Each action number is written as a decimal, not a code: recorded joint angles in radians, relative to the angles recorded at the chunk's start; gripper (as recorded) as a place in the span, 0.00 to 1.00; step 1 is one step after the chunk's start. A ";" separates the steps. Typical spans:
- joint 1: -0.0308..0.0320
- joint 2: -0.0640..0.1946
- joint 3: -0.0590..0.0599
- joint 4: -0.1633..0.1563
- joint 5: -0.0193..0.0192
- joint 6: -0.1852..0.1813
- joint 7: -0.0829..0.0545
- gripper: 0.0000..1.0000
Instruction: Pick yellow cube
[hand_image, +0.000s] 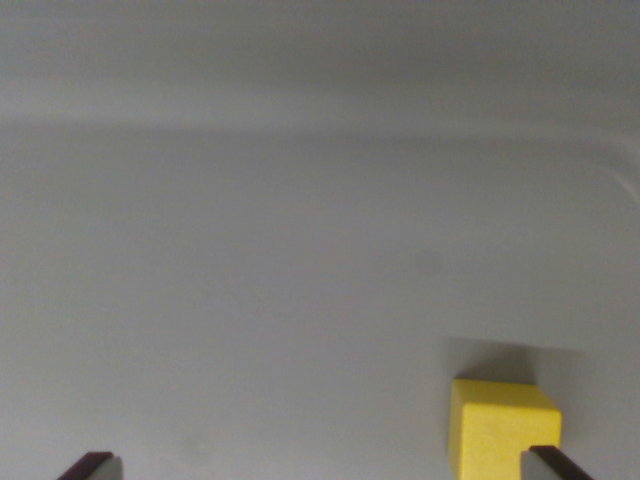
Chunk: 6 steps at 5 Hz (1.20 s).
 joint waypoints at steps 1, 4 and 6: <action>-0.0103 0.025 -0.007 -0.029 0.0106 -0.046 -0.027 0.00; -0.0215 0.052 -0.015 -0.060 0.0221 -0.095 -0.056 0.00; -0.0313 0.076 -0.022 -0.088 0.0322 -0.139 -0.082 0.00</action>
